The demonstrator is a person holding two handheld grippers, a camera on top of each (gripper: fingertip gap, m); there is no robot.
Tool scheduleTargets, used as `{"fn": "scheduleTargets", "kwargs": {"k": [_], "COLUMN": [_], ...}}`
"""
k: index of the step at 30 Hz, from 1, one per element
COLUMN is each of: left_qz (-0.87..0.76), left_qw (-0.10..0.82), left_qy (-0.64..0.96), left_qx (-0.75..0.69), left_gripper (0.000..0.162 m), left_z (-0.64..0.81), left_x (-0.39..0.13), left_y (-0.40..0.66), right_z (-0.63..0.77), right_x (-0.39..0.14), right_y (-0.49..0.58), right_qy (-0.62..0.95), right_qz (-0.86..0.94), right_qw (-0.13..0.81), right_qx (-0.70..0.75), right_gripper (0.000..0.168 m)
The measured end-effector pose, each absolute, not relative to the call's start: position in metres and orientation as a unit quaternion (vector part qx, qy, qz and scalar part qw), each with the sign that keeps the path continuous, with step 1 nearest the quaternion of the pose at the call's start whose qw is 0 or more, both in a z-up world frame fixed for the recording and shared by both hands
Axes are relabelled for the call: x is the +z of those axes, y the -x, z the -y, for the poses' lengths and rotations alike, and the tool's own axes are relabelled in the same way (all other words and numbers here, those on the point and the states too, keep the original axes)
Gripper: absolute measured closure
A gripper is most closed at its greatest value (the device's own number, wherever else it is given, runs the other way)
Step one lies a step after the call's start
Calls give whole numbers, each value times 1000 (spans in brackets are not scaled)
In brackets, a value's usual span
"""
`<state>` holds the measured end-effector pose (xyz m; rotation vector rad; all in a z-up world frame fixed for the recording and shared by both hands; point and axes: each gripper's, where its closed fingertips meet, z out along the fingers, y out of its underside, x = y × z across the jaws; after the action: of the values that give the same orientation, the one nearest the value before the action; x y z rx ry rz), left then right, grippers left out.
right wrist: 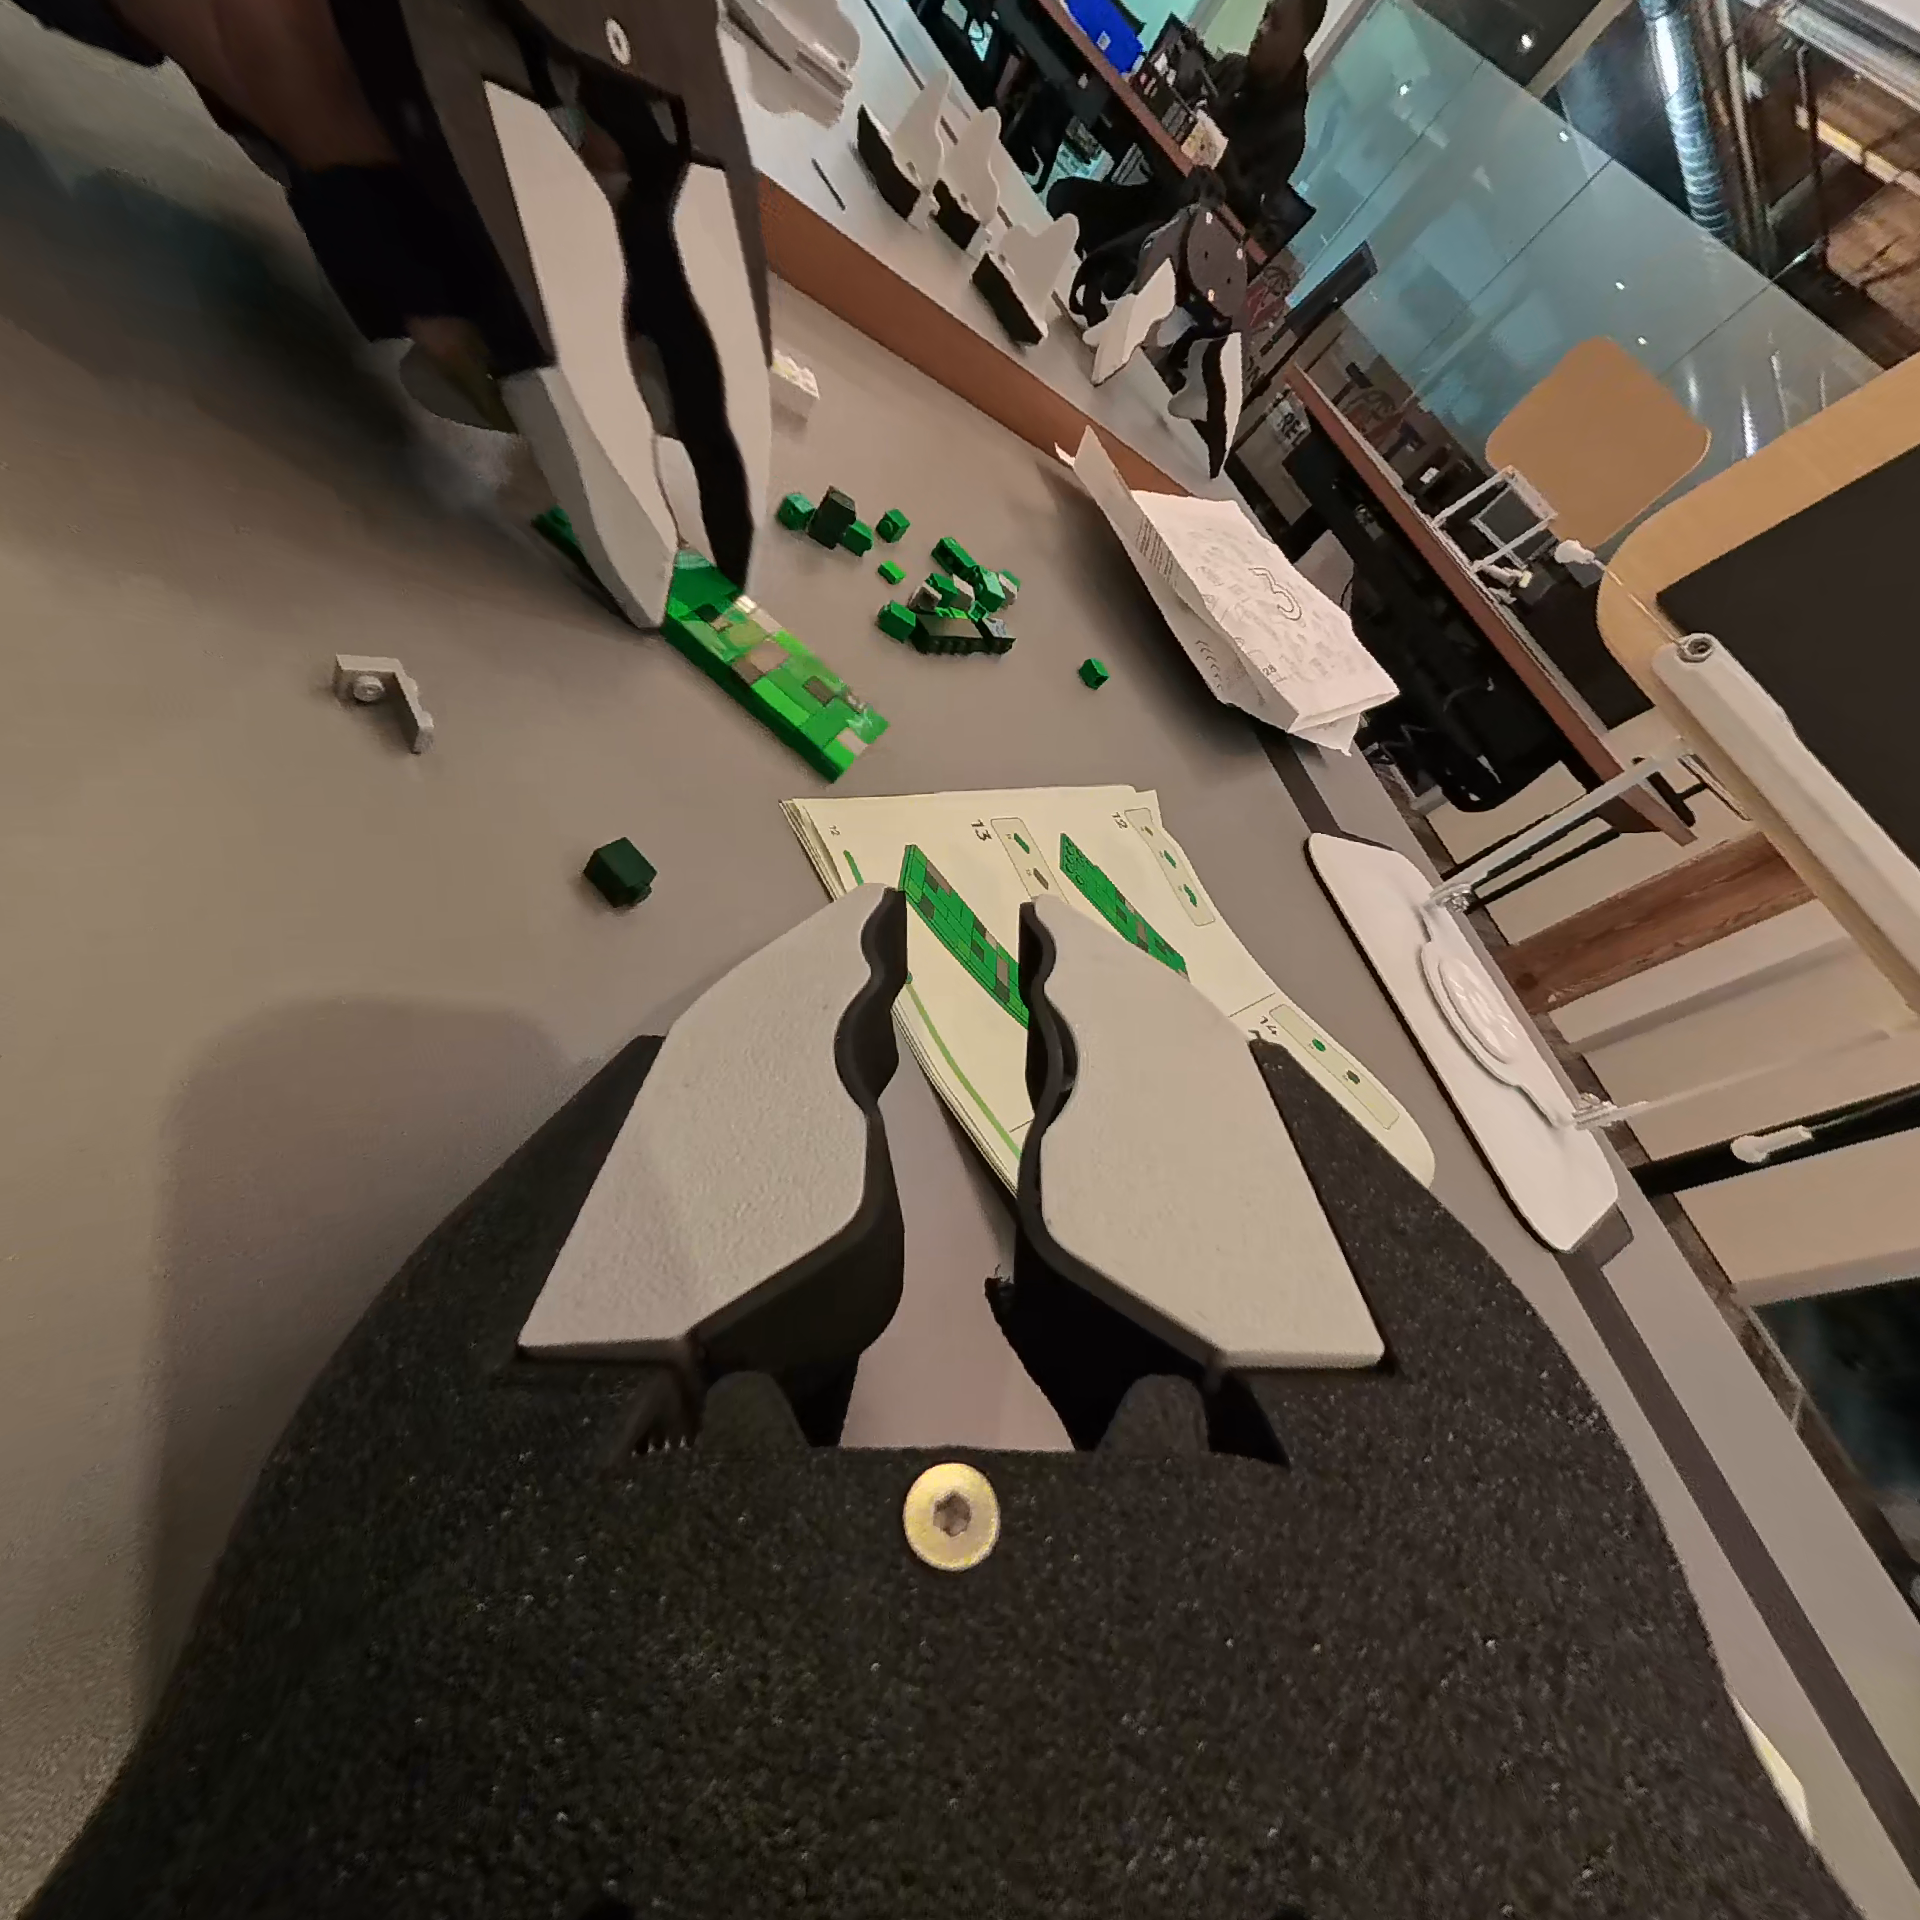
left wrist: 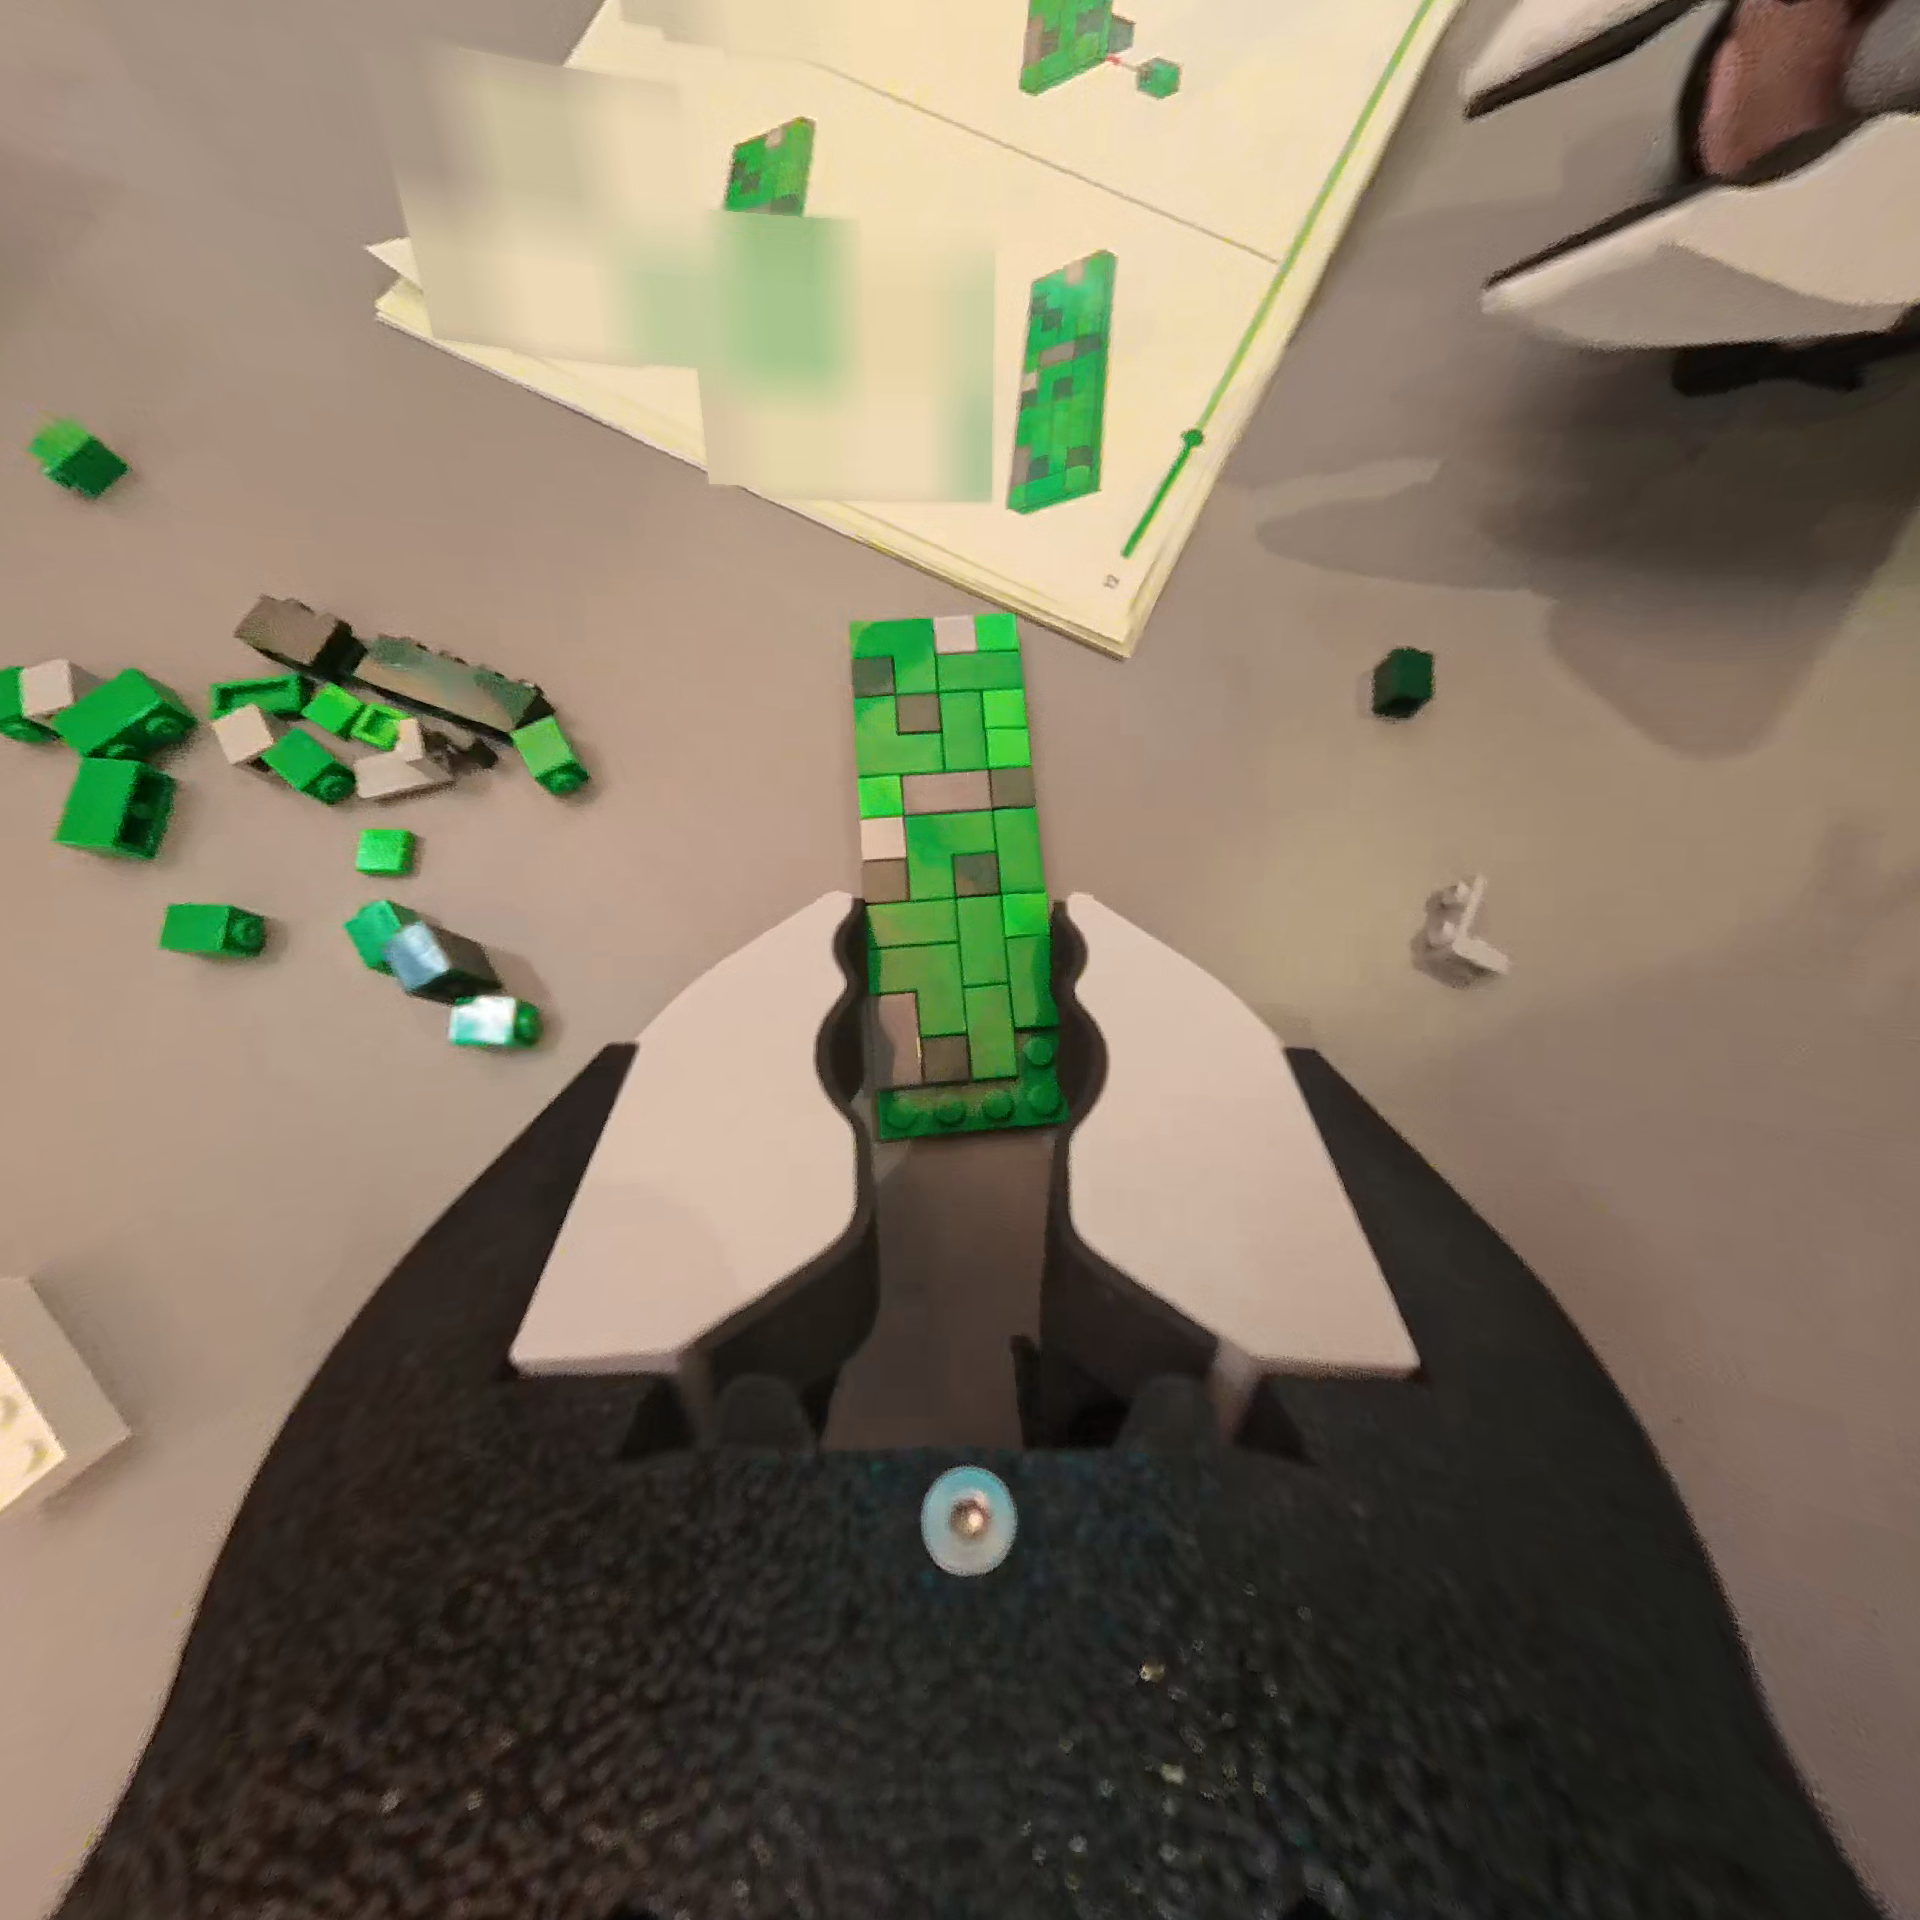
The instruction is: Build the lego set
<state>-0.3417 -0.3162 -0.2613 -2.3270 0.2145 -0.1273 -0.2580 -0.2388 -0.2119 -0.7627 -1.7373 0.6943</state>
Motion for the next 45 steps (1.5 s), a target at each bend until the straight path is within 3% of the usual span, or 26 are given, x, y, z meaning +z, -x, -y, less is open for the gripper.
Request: {"fn": "scheduleTargets", "kwargs": {"k": [5,9,13,19,28,45], "left_qz": [-125,-109,-56,67,154,36], "left_qw": [397,427,502,629,683,740], "left_qy": [904,893,863,762,689,640], "left_qx": [-94,-92,1,139,185,203], "left_gripper": [129,112,99,110,124,128], "left_z": [329,330,327,322,291,282], "left_x": [-260,-248,-215,-161,-162,-140], "left_y": [322,326,372,468,540,504], "right_z": [239,238,231,212,172,165], "right_x": [-212,-210,-204,-187,-167,-159], "right_y": [258,258,258,256,260,308], "right_qy": [319,319,331,386,448,427], "right_qz": [729,725,705,645,551,542], "right_qw": [531,537,552,559,585,613], "right_qx": [291,291,298,350,391,386], "right_gripper": [148,148,149,147,148,157]}}
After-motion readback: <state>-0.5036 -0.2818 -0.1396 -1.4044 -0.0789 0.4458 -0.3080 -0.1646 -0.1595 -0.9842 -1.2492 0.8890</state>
